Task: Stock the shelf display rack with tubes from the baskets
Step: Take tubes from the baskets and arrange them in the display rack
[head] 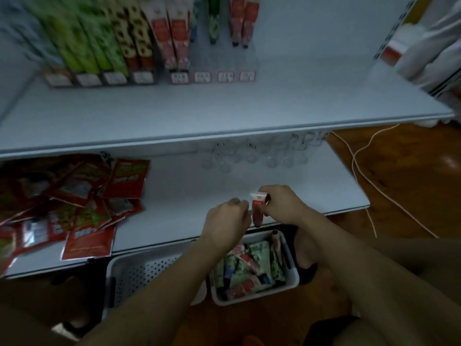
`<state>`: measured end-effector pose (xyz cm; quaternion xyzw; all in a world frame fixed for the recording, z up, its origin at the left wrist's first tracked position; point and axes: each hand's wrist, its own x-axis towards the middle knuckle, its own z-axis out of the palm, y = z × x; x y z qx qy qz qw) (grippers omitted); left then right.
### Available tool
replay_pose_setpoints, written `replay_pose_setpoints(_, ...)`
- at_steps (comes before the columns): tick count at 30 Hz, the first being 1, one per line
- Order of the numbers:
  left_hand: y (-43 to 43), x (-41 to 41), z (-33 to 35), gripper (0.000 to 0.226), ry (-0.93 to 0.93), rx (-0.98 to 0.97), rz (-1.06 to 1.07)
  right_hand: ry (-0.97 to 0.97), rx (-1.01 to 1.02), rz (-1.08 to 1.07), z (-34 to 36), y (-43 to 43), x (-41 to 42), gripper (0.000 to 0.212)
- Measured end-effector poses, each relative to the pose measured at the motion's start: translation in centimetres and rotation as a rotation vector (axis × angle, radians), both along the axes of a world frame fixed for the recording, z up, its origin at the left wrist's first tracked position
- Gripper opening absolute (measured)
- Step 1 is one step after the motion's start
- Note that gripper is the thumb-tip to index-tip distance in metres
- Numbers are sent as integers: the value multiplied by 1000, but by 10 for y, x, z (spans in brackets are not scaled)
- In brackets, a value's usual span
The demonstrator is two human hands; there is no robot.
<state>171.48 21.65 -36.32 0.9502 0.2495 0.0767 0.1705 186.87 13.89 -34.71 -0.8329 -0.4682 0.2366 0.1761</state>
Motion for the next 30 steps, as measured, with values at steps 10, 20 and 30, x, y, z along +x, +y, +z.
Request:
replay_pose_setpoints(10, 32, -6, 140, 15, -450, -39, 162, -4, 337, 47, 145, 26, -21, 20)
replay_pose_setpoints(20, 92, 59, 254, 16, -727, 66, 151, -29, 653, -16, 258, 65, 44, 17)
replay_pose_setpoints(30, 175, 132, 280, 13, -712, 112, 235, -112, 830, -55, 255, 152, 125, 4)
